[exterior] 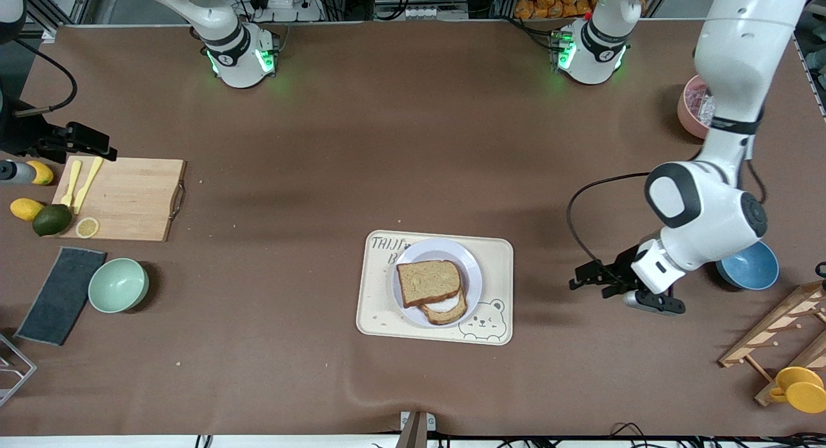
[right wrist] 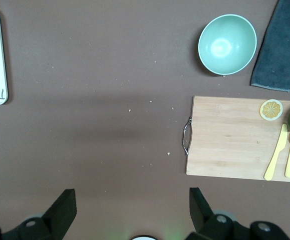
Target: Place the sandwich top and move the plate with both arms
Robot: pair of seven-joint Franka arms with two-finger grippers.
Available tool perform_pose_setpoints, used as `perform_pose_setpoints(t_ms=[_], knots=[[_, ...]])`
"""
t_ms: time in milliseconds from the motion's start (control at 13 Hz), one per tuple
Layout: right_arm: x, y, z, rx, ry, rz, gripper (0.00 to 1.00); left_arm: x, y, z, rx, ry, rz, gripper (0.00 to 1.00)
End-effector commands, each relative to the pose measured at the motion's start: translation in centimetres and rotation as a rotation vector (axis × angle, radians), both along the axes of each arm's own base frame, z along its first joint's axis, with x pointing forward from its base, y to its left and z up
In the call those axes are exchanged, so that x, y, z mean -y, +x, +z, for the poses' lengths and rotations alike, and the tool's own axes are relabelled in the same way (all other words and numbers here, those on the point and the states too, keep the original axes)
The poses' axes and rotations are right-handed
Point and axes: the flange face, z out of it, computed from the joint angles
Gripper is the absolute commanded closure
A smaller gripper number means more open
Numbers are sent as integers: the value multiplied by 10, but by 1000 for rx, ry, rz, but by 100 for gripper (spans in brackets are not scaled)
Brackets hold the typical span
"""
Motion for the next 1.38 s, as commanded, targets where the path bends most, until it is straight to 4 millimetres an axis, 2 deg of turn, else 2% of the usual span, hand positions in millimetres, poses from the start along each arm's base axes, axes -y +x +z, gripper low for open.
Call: perform_pose_setpoints(t_ms=[0,308,538,692,846,1000,1308], knots=[[1,-1,3,-3,-9,-12,0,-21,-11,57,-73,162,-14,0],[2,-1,3,-3,-9,-10,0,-22,-25,146,-184,293,-24,0],[0,-2,3,-8,-8,-7,0,-3,-49,226,-230,343,-16,0],[2,-1,3,-3,-9,-10,0,7,-69,267,-179,351,-20,0],[-1,-1,6,6,-22,-8,0,7,-82,286,-188,360,-24,0],[5,0,6,15,-27,-19,0,7,-97,304,-188,372,-27,0],[7,0,7,18,-28,-22,0,4,-113,320,-205,384,-26,0]])
